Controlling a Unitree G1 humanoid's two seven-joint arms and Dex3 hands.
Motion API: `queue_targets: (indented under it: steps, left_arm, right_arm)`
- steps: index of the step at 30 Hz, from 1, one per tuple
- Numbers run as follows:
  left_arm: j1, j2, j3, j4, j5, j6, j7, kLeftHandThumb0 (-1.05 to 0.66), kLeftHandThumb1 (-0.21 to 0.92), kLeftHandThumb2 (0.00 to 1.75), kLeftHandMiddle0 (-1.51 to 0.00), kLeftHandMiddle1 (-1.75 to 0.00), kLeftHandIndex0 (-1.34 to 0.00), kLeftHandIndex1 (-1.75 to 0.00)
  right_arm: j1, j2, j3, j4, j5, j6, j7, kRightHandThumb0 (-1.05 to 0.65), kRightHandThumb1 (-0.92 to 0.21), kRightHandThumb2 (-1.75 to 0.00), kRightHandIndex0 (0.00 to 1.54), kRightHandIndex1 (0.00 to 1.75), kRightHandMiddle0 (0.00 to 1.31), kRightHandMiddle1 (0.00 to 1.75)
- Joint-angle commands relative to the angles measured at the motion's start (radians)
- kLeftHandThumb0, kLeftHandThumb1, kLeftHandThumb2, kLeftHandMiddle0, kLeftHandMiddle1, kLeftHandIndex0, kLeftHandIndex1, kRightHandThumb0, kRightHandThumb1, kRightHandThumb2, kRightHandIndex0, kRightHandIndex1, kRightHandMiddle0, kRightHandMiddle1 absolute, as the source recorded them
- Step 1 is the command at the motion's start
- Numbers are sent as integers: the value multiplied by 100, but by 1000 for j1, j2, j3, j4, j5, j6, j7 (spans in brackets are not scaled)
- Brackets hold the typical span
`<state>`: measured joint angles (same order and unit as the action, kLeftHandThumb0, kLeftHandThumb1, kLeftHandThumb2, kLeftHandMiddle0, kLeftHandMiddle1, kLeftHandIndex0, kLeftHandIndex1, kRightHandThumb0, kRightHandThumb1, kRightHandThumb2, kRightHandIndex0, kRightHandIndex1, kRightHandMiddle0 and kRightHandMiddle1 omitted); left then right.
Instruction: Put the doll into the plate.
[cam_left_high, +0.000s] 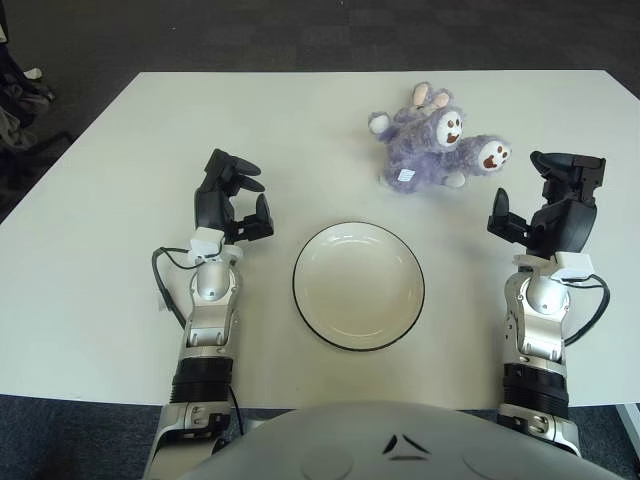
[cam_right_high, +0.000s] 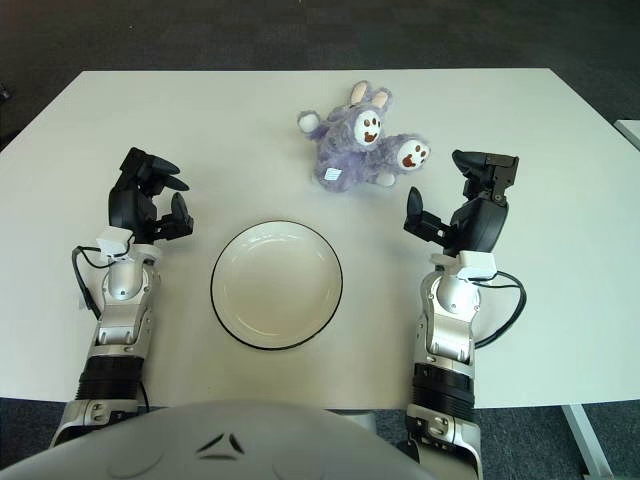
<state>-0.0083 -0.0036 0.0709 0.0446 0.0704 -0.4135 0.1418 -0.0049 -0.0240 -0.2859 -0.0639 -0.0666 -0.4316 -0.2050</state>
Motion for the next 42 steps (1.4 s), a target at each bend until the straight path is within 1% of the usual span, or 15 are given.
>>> queue_targets:
  steps: [1,2,5,6,7,10,15,22,26,30,33,36,42]
  left_arm:
    - [99,-24,-7,106,12,-8,15,-1,29,136,-52,-175,-51,-175]
    - [98,-24,-8,107,14,-7,16,-1,29,136,-52,-175,-51,-175]
    - [96,-23,-9,110,21,-5,21,-1,29,135,-52,-175,-50,-175]
    - [94,-23,-9,111,23,-4,23,-1,29,135,-52,-175,-50,-175]
    - [93,-22,-8,113,27,-4,25,-1,30,135,-52,-175,-50,-175]
    - [86,-19,-8,119,33,-5,31,-1,30,135,-52,-175,-50,-175]
    - [67,-9,-10,111,25,3,17,-1,30,135,-52,-175,-50,-175]
    - [33,7,-10,90,22,35,4,-1,30,135,-52,-175,-50,-175]
    - [-26,27,-12,66,25,76,-9,-1,30,135,-52,-175,-50,-175]
    - [-58,43,-14,67,20,81,-24,-1,30,135,-51,-175,-50,-175]
    - [-86,54,-14,80,7,65,-44,-1,30,135,-51,-175,-50,-175]
    - [-100,60,-13,89,2,57,-54,-1,30,134,-51,-175,-50,-175]
    - [-120,65,-14,83,-34,69,-92,-1,30,134,-51,-175,-50,-175]
  right_arm:
    - [9,-12,13,1,28,34,30,-42,-26,-113,0,74,0,144]
    - [6,-14,15,3,43,41,40,-37,-22,-118,0,70,0,142]
    - [-4,-14,21,15,100,59,79,-26,-16,-129,0,63,0,135]
    - [-8,-14,22,23,112,60,87,-21,-14,-132,0,61,0,125]
    - [-11,-13,23,29,122,61,95,-19,-13,-133,0,60,0,122]
    - [-16,-14,24,42,142,64,112,-12,-11,-137,0,56,0,104]
    - [-47,-20,30,91,150,66,130,-8,-12,-137,1,53,0,94]
    - [-78,-31,34,135,178,90,160,-6,-11,-135,1,51,0,92]
    - [-107,-45,39,188,207,123,197,-4,-11,-135,3,51,0,92]
    - [-136,-54,47,227,224,146,226,-4,-10,-135,5,52,0,93]
    - [-159,-55,61,221,228,178,239,-3,-9,-135,5,53,0,93]
    - [-163,-57,63,220,233,189,250,-3,-9,-135,5,53,0,93]
    - [-175,-62,73,196,234,237,261,-3,-8,-136,6,57,0,93]
